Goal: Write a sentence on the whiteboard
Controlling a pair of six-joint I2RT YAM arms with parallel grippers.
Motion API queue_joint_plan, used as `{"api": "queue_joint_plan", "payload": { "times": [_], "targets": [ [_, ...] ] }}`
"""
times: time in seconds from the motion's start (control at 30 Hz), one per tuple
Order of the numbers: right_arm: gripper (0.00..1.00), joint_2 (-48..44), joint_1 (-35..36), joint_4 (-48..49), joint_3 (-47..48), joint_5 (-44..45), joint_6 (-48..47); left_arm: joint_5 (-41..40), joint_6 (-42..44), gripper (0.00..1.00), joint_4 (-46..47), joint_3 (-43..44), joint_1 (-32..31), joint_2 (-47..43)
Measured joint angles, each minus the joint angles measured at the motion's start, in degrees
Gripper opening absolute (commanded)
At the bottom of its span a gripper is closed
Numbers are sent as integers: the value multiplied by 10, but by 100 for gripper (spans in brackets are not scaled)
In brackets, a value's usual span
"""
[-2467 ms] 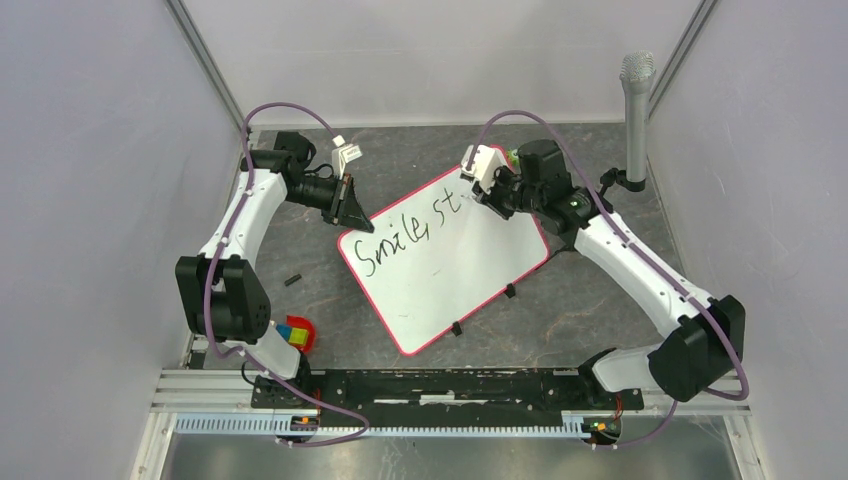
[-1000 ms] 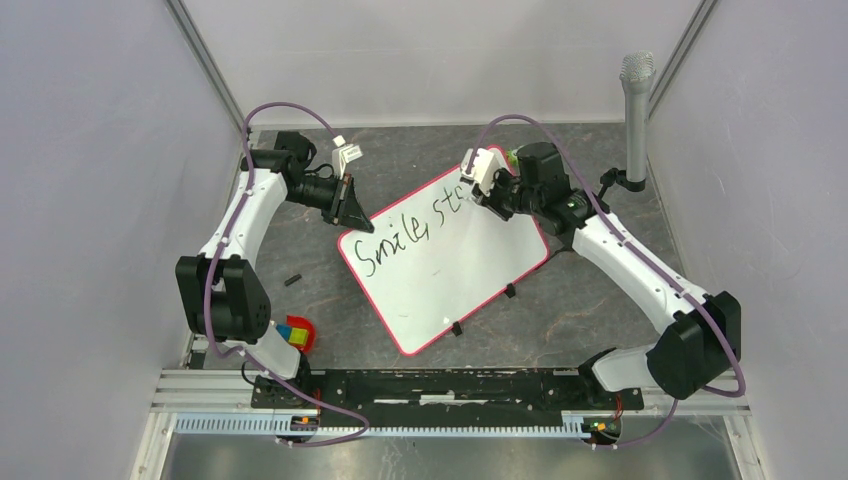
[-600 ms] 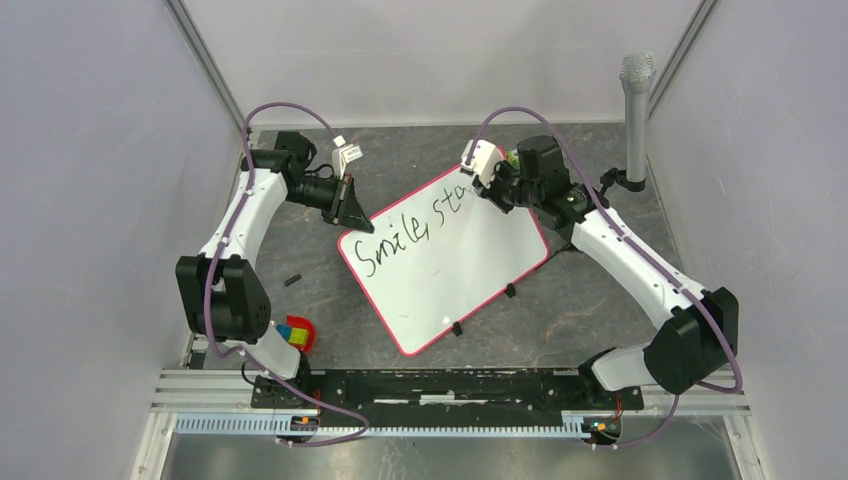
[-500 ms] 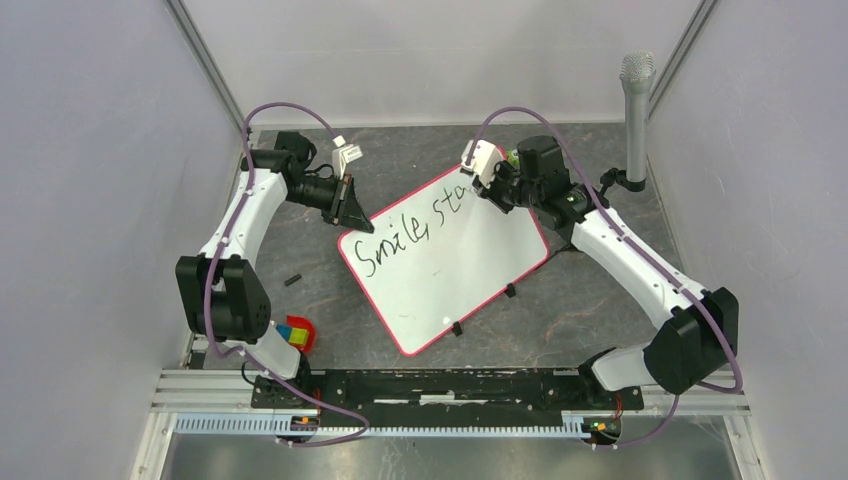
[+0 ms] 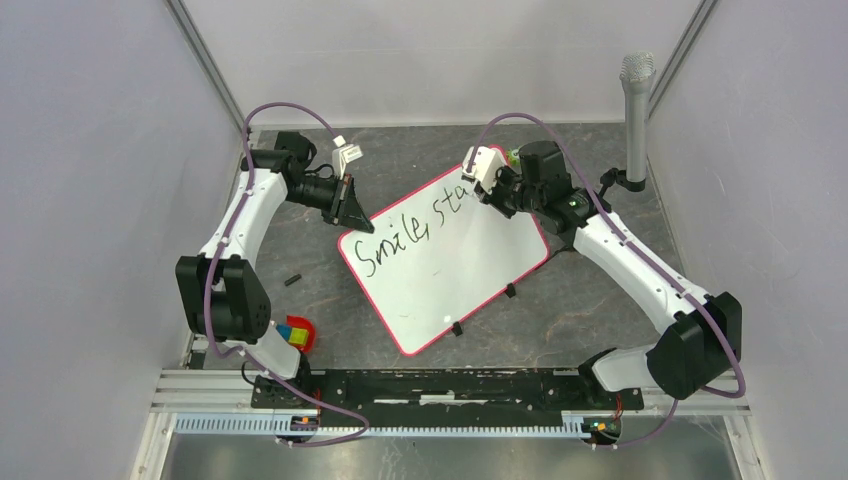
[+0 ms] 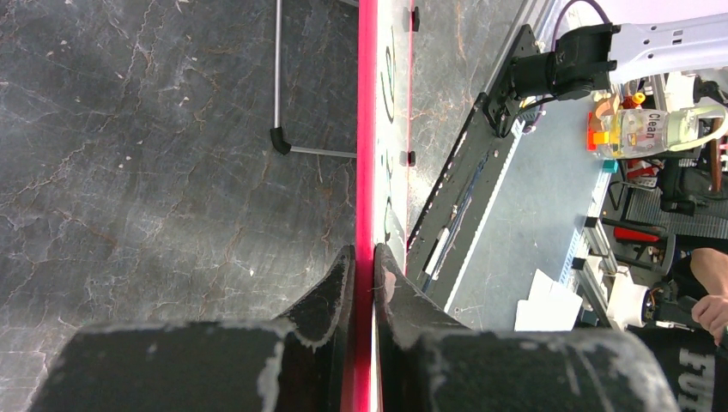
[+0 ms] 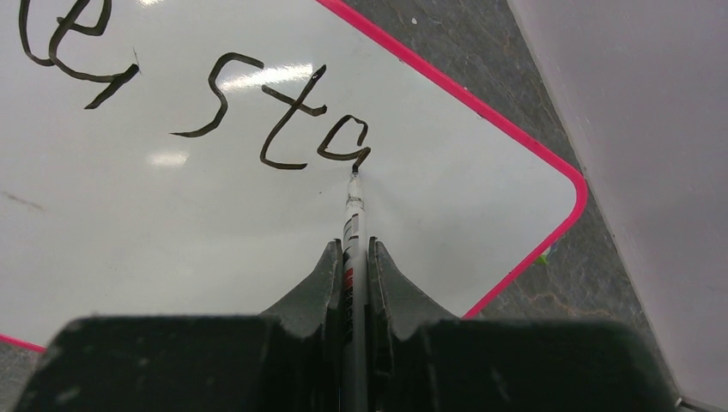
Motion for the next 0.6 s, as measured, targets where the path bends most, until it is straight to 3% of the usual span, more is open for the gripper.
{"api": "queue_joint_plan", "payload": {
  "times": [0.6],
  "targets": [
    [0,8,-10,14,8,9,7,-1,0,2,-1,0,0,0]
  ]
}}
